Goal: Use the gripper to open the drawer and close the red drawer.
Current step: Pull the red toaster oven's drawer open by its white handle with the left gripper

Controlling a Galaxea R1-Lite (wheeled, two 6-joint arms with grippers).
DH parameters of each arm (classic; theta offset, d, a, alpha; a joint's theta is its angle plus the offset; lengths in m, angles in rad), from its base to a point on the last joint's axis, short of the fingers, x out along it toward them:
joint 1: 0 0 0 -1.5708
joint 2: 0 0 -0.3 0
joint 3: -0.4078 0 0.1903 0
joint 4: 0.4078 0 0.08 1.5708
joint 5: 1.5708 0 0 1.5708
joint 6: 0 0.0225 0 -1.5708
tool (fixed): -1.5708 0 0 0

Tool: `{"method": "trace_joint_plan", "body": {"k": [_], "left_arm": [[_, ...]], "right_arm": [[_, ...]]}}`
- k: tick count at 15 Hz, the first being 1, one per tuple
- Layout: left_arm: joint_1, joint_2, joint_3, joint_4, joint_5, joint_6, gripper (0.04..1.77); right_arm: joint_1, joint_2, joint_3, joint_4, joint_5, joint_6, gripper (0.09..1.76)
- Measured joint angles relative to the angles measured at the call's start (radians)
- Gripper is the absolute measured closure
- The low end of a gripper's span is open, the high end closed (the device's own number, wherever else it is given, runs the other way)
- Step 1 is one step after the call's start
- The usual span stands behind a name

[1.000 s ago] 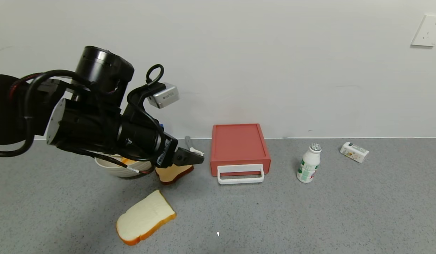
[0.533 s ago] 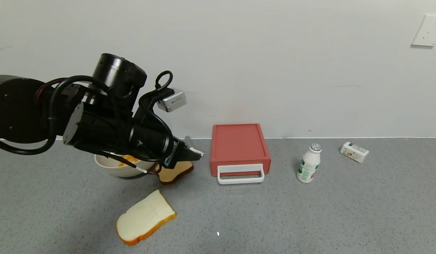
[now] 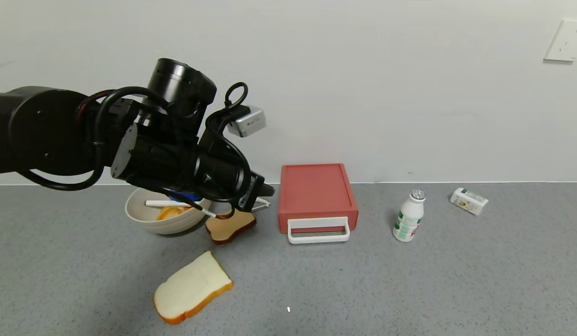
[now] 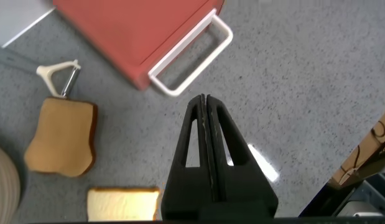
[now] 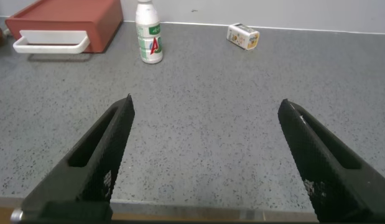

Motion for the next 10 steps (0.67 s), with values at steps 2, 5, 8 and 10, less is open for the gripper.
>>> {"method": "trace_joint_plan", "body": {"k": [2, 5, 8, 10], "left_arm": [[-0.036, 0.045, -0.065, 0.035, 0.020, -0.034, 1.70], [-0.082, 0.132, -0.185, 0.098, 0.033, -0.134, 1.70], [-0.116, 0.229, -0.279, 0.113, 0.034, -0.275, 1.70], [-0.127, 0.291, -0.319, 0.114, 0.034, -0.353, 1.70]], "right_arm": [[0.000, 0.000, 0.000, 0.000, 0.000, 0.000, 0.15], [0.000, 0.000, 0.000, 0.000, 0.000, 0.000, 0.15], [0.000, 0.000, 0.000, 0.000, 0.000, 0.000, 0.15], [0.000, 0.000, 0.000, 0.000, 0.000, 0.000, 0.15]]}}
